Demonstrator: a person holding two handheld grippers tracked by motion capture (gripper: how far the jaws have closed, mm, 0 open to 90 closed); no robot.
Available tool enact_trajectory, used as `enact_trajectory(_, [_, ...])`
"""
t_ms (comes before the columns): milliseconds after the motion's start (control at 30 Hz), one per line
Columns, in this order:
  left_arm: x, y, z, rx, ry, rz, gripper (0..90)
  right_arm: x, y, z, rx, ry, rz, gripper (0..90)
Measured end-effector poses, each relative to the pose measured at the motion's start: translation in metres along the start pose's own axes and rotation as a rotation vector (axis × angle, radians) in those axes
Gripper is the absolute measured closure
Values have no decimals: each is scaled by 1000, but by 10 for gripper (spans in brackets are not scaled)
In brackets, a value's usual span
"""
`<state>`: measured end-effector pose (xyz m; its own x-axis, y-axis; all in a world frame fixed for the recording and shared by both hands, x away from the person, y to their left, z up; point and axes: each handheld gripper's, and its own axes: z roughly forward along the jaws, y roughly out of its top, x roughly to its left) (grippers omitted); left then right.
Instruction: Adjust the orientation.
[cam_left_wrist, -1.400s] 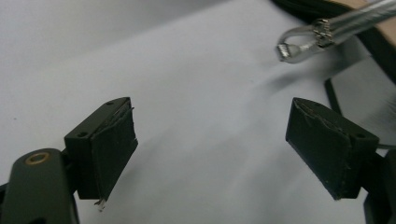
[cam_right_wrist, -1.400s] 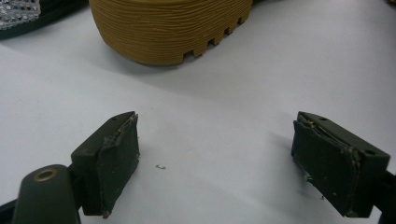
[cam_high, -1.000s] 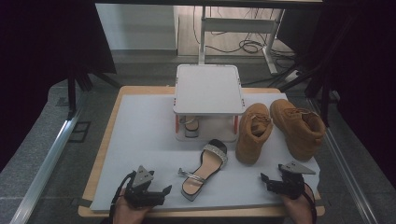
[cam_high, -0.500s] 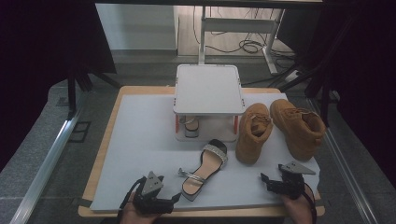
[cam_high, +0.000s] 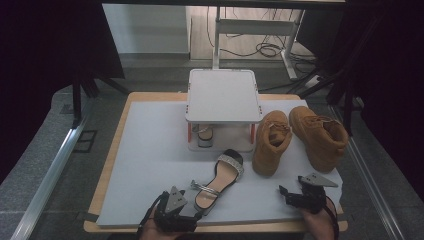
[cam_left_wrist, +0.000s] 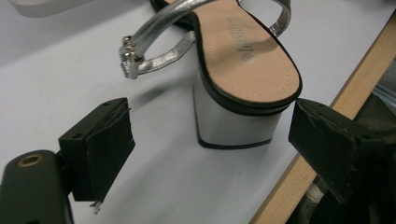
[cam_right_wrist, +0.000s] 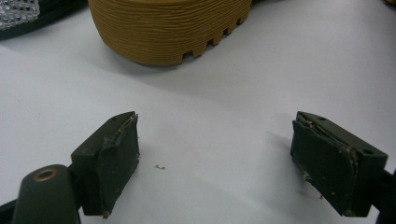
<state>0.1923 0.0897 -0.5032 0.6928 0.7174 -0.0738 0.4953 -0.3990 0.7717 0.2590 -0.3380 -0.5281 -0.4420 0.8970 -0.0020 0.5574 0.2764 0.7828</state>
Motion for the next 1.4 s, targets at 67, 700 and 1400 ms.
enact_trajectory(67, [-2, 1, 3, 0, -3, 1, 139, 0, 0, 0, 0, 0, 0, 156])
enact_trajectory(700, [-8, 12, 38, 25, -10, -5, 171, 0, 0, 0, 0, 2, 1, 158])
enact_trajectory(1400, [-10, 25, 56, 27, 7, -49, 224, -1, 0, 0, 1, 4, -1, 160])
